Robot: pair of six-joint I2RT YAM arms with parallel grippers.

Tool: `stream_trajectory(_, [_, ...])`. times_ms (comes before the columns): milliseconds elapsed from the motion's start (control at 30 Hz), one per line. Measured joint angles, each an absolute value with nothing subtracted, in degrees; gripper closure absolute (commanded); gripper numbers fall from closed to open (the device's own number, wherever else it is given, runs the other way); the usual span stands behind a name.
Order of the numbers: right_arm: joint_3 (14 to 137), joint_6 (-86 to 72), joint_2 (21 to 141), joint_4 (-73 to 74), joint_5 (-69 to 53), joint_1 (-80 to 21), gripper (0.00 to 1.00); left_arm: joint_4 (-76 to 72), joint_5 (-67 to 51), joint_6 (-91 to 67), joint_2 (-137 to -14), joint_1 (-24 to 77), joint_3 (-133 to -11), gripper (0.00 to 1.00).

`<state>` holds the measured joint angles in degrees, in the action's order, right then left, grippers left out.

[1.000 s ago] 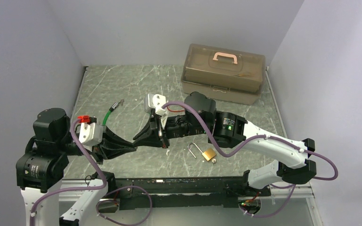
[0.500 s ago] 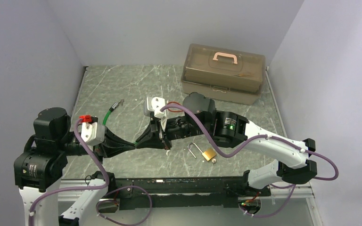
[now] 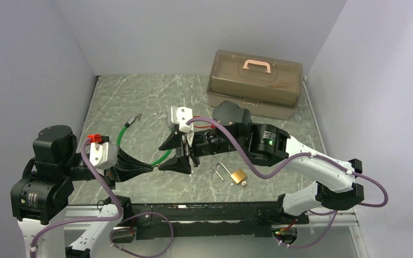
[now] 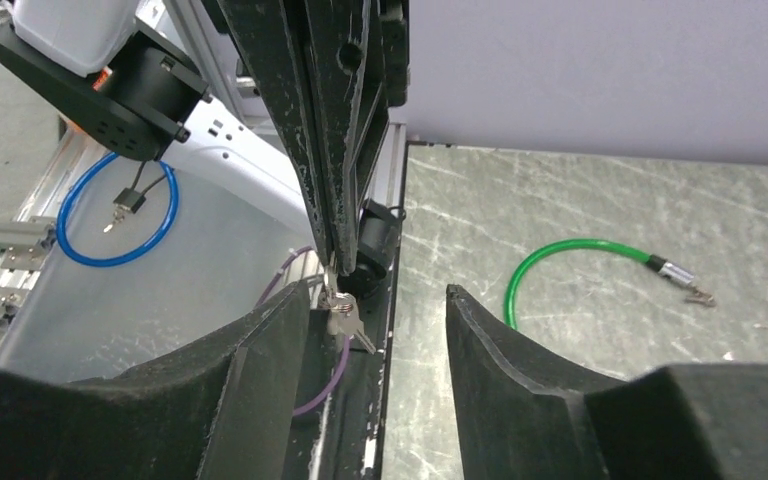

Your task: Unlock with the key

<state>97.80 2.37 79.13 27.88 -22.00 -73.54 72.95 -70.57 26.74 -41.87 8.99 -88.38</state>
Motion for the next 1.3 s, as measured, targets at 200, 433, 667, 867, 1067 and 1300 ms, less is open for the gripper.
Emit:
stream_trajectory(200, [105.8, 5.7, 80.0, 31.7, -20.1, -73.5, 0.55, 76.6, -70.2, 29.3, -42.7, 9.0, -90.5, 1.00])
stream_trajectory(433, [116.7, 9.5, 86.6, 38.2, -22.2, -73.5, 0.69, 81.1, -69.0, 32.0, -44.9, 9.0, -92.4, 1.00])
stream_trajectory(667, [116.8, 11.6, 90.6, 45.0, -24.7, -73.5, 0.78, 84.8, -67.7, 33.9, -46.2, 9.0, -92.6, 1.00])
stream_trajectory(867, [117.0, 12.4, 91.2, 47.9, -25.6, -73.5, 0.83, 87.3, -67.4, 35.1, -47.6, 9.0, -93.2, 1.00])
stream_trajectory(1067, [116.4, 12.8, 91.2, 47.9, -24.9, -73.4, 0.61, 88.9, -67.6, 35.4, -48.1, 9.1, -93.3, 1.00])
stream_trajectory(1300, [110.8, 12.1, 88.3, 43.4, -21.5, -73.3, 0.62, 89.1, -67.6, 36.2, -48.2, 9.1, -93.3, 1.00])
